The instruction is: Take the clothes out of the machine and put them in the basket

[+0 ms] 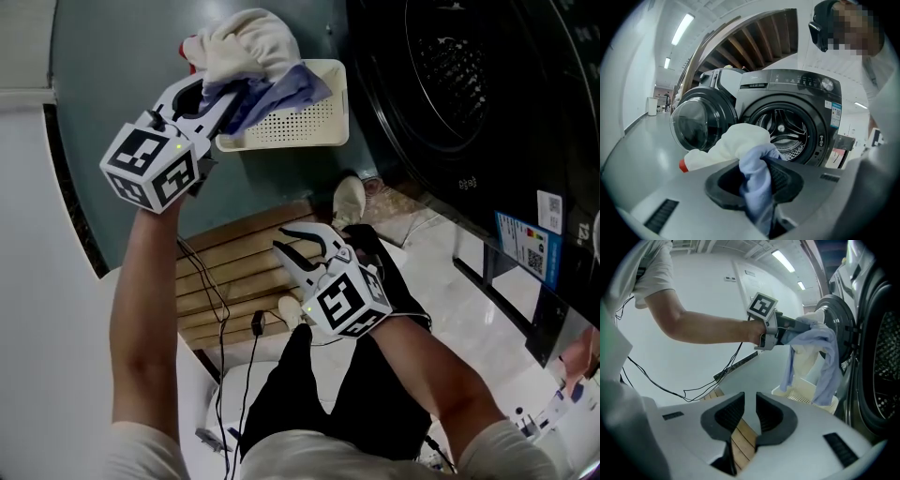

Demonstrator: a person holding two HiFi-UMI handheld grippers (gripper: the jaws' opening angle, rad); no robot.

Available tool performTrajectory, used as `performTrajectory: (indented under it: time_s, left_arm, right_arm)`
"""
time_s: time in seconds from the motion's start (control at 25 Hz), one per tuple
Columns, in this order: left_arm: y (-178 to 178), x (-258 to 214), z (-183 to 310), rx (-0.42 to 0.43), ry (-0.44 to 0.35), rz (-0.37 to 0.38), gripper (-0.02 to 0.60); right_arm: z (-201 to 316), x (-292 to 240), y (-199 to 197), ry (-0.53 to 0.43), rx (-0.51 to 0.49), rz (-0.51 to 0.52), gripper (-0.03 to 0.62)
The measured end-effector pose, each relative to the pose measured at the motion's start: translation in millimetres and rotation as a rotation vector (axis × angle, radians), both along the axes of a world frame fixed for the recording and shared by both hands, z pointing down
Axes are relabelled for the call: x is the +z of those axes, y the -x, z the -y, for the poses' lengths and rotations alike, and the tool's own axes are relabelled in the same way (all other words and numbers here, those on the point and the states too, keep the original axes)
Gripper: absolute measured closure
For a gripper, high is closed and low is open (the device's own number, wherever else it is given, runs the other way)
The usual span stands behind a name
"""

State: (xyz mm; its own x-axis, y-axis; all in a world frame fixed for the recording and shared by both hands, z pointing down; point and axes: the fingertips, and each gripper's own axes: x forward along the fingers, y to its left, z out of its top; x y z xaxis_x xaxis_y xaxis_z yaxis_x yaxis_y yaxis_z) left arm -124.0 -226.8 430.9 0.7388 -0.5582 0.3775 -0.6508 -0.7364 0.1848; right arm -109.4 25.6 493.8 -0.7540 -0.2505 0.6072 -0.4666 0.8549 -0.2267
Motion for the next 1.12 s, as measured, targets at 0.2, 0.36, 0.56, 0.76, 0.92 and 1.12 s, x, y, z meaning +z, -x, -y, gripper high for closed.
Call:
performTrajectory:
  time_s: [0.2, 0.36, 0.56, 0.76, 0.92, 1.12]
  left_arm:
    - [-14, 45, -3, 0.002, 0.051, 0.044, 0.488]
    - [-18, 86, -4, -0.010, 0.103, 0.073, 0.486]
    - [-22, 134, -1, -0.045, 0.171, 0.090, 0.486]
    - [-26, 181, 2, -0.074, 0.242, 0.106, 0.485]
    - [-26, 210, 9, -0.115, 0.291, 0.099, 0.483]
    - [-27, 242, 13, -0.125, 0.336, 0.132, 0.482]
  right_arm:
    - [4, 5, -19, 0.016, 0.022, 0.003, 0.531]
    - [8, 4, -24, 0.024, 0.030, 0.008, 0.530]
    - [15, 3, -34, 0.026, 0.041, 0.012, 0.531]
    - [18, 7, -45, 0.044, 0.042, 0.001, 0.531]
    - [26, 7, -52, 0.063, 0.053, -0.007, 0.531]
    - [30, 9, -57, 0.077, 0.039, 0.001, 0.531]
